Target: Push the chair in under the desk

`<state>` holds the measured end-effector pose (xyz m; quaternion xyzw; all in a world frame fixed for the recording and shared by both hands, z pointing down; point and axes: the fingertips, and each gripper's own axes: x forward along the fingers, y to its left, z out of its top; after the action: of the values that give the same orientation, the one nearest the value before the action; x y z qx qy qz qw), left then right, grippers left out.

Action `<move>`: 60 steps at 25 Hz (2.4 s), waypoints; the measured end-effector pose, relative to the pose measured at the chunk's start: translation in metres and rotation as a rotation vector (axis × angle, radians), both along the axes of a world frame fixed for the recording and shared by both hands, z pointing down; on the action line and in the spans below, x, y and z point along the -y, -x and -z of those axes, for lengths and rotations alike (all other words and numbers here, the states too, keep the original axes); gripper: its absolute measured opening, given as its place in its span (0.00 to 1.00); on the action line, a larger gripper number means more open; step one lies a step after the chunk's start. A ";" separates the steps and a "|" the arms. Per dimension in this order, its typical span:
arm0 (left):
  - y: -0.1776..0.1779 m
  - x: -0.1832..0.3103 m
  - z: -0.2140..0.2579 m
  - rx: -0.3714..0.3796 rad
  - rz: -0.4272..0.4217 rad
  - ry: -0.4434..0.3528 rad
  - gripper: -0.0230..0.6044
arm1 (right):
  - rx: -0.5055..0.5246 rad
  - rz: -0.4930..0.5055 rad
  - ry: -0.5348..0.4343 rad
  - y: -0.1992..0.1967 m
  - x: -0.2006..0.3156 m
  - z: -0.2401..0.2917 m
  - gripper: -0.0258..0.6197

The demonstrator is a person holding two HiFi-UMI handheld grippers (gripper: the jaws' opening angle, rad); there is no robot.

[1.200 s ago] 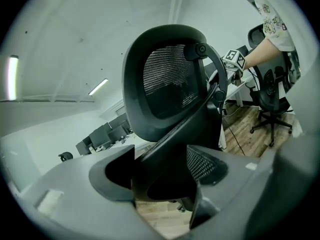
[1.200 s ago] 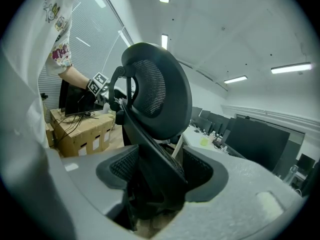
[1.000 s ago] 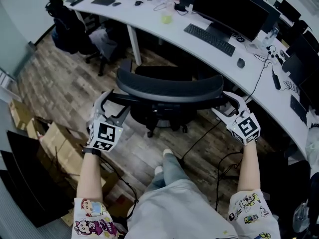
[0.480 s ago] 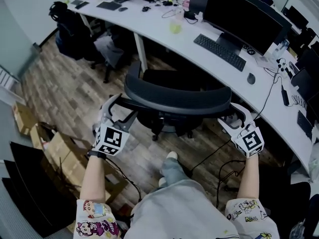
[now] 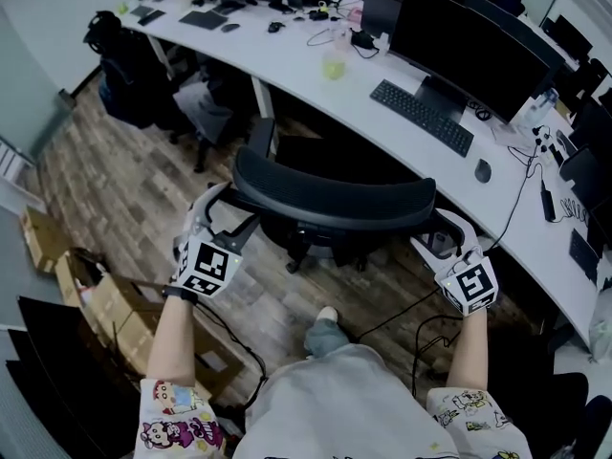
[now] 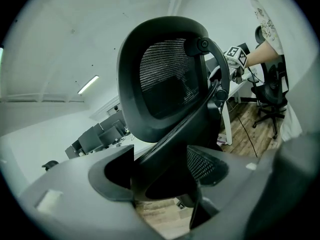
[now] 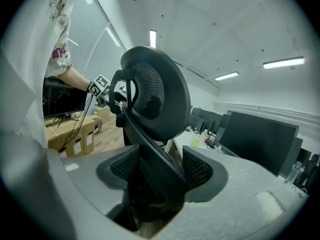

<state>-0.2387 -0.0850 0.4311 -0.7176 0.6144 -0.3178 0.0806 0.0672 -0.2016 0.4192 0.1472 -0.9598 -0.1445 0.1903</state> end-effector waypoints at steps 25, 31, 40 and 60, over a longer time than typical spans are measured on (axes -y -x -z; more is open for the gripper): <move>0.033 0.122 0.005 0.010 -0.174 -0.007 0.57 | 0.022 -0.190 -0.009 0.020 0.069 0.005 0.46; 0.045 0.160 0.006 0.011 -0.265 -0.004 0.56 | 0.022 -0.286 -0.004 0.029 0.082 0.005 0.47; 0.067 0.220 0.008 0.018 -0.375 -0.012 0.57 | 0.028 -0.406 -0.011 0.049 0.104 0.004 0.47; 0.085 0.306 0.012 0.018 -0.512 -0.024 0.57 | 0.019 -0.571 -0.017 0.071 0.152 0.007 0.51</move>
<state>-0.3241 -0.3913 0.4188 -0.8459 0.4156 -0.2862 0.1725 -0.0039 -0.3539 0.4127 0.4145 -0.8800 -0.0917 0.2131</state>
